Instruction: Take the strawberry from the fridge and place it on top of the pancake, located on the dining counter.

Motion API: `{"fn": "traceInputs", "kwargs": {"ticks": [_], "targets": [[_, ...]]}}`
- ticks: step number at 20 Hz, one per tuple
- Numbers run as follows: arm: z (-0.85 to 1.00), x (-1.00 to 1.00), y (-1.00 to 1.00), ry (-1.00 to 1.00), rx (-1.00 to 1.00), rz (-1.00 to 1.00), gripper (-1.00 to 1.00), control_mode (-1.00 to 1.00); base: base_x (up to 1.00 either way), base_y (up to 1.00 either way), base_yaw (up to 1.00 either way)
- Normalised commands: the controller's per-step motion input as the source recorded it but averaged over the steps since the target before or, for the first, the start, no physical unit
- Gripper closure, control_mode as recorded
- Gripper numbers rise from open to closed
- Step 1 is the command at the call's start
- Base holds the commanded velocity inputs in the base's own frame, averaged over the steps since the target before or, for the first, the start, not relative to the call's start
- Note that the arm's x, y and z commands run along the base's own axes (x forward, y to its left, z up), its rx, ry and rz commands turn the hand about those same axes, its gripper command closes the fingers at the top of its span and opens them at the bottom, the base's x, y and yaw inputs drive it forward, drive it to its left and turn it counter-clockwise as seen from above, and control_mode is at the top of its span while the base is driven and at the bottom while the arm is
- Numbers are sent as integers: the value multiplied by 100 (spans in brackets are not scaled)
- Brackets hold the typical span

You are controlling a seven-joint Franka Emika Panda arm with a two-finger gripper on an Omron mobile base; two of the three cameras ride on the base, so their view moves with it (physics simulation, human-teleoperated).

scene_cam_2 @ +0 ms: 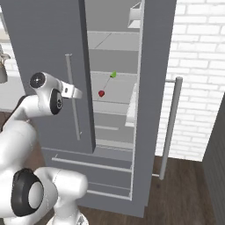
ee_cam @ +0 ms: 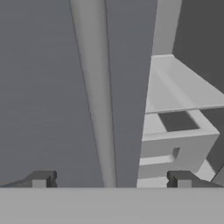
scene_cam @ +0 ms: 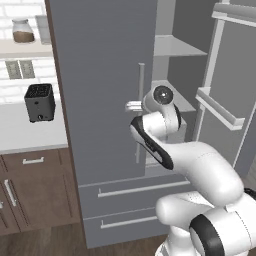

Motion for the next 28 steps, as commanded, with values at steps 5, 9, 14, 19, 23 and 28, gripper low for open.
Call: {"fn": "traceInputs", "kwargs": {"ticks": [5,9,14,19,23,28], "targets": [[0,41,0,0,8,-3,-100,-100,0,0,0],[0,37,0,0,5,-2,-100,-100,0,0,0],[-3,38,1,0,3,-3,-100,-100,0,0,0],[-7,38,2,0,0,-2,-100,-100,0,0,0],[-11,43,4,0,0,-1,-100,-100,0,0,0],[-14,54,9,0,0,0,100,-100,0,0,0]]}}
